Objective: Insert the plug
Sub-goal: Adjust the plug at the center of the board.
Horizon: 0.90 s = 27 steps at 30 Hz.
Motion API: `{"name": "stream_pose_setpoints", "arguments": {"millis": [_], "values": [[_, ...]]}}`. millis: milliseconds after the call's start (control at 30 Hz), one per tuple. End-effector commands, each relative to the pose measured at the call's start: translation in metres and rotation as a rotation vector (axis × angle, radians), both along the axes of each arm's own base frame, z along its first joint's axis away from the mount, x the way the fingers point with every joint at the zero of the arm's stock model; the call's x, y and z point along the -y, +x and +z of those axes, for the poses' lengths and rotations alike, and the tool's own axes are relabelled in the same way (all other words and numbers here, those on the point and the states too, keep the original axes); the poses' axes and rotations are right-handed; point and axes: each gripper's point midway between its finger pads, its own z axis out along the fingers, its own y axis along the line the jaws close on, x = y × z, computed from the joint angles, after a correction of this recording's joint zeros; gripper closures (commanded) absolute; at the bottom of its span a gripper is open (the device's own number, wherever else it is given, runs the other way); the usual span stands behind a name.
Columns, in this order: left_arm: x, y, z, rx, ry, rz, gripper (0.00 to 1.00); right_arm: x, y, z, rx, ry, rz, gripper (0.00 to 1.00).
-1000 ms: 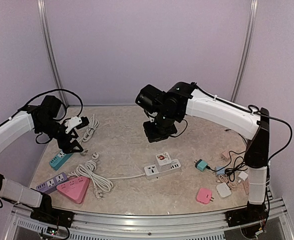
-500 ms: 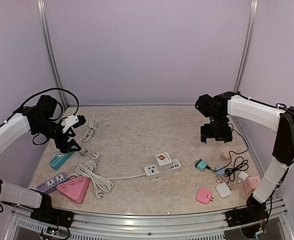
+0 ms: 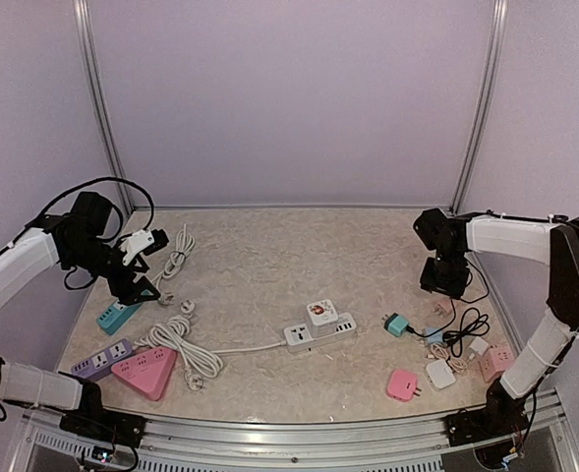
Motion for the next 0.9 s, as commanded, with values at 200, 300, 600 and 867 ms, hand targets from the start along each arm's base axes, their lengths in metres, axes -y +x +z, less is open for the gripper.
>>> {"name": "stream_pose_setpoints", "arguments": {"millis": [200,300,600,867], "values": [[-0.005,0.001,-0.014,-0.016,0.014,0.023,0.15,0.045,-0.008,-0.026,-0.004,0.009,-0.131,0.44],[-0.006,0.001,-0.016,-0.018,0.019,0.026,0.16,0.049,-0.006,-0.03,-0.019,0.002,-0.136,0.42],[-0.007,0.004,-0.017,-0.018,0.029,0.032,0.16,0.044,0.01,0.028,0.022,-0.162,-0.032,0.42],[-0.011,0.004,-0.017,-0.009,0.045,0.044,0.16,-0.008,0.015,-0.011,0.066,0.137,-0.004,0.51]]}}
